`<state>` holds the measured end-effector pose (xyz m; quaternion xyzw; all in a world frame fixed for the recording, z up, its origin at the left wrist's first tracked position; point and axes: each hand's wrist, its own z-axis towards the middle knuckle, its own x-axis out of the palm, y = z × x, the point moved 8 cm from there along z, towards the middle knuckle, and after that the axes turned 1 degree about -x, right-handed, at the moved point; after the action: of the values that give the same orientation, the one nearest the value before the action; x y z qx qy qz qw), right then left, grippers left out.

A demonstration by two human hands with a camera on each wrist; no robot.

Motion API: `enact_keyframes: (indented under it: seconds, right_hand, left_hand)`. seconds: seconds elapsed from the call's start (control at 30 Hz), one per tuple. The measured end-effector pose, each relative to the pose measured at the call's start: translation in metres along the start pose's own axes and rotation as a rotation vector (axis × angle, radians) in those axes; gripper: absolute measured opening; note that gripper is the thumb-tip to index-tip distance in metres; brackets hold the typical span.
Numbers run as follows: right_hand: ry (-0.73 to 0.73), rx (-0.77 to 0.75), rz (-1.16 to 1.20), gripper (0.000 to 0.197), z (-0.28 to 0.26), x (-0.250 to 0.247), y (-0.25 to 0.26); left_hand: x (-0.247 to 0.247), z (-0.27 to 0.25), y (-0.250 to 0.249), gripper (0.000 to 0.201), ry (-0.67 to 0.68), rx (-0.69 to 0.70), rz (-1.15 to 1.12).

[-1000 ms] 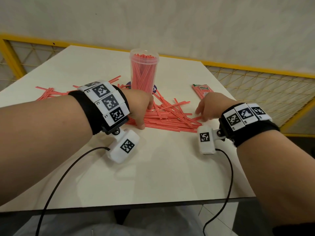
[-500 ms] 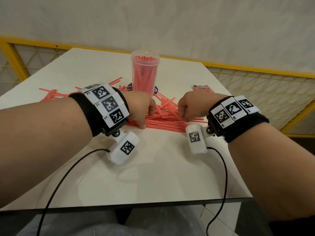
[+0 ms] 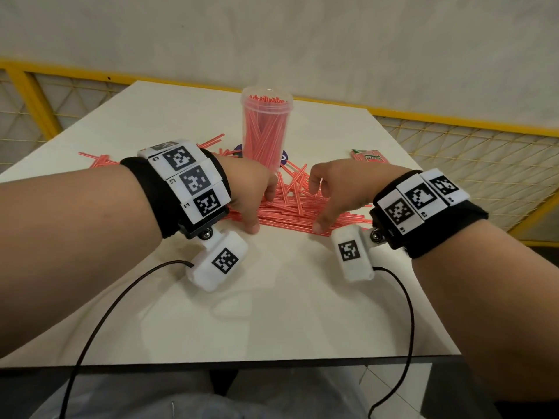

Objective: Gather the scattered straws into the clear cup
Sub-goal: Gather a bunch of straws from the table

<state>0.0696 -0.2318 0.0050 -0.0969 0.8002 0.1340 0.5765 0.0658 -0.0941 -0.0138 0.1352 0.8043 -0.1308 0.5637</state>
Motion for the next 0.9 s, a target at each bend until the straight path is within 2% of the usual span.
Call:
enact_keyframes:
  seconds: [0.07, 0.2, 0.33, 0.5, 0.67, 0.8, 0.9]
  right_hand:
    - [0.039, -0.013, -0.058, 0.074, 0.002, 0.008, 0.006]
    - [0.052, -0.086, -0.124, 0.064, 0.006, 0.014, 0.017]
    - [0.049, -0.111, -0.131, 0.064, 0.011, 0.015, 0.020]
    - [0.002, -0.118, -0.123, 0.056, 0.010, 0.010, 0.016]
    - [0.060, -0.094, -0.172, 0.068, 0.006, 0.013, 0.018]
    - [0.107, -0.064, -0.107, 0.086, 0.002, 0.015, 0.023]
    - [0.081, -0.099, -0.206, 0.079, 0.005, 0.020, 0.030]
  left_hand:
    - [0.001, 0.001, -0.004, 0.064, 0.006, 0.019, 0.012]
    - [-0.001, 0.005, -0.011, 0.054, -0.012, 0.063, 0.000]
    - [-0.001, 0.006, -0.017, 0.049, -0.038, 0.095, -0.012]
    - [-0.005, 0.002, -0.016, 0.051, -0.055, 0.106, -0.029]
    - [-0.002, 0.001, -0.018, 0.048, -0.031, 0.110, -0.005]
    - [-0.001, 0.002, -0.022, 0.045, -0.064, 0.119, -0.016]
    - [-0.003, 0.000, -0.024, 0.049, -0.067, 0.130, -0.034]
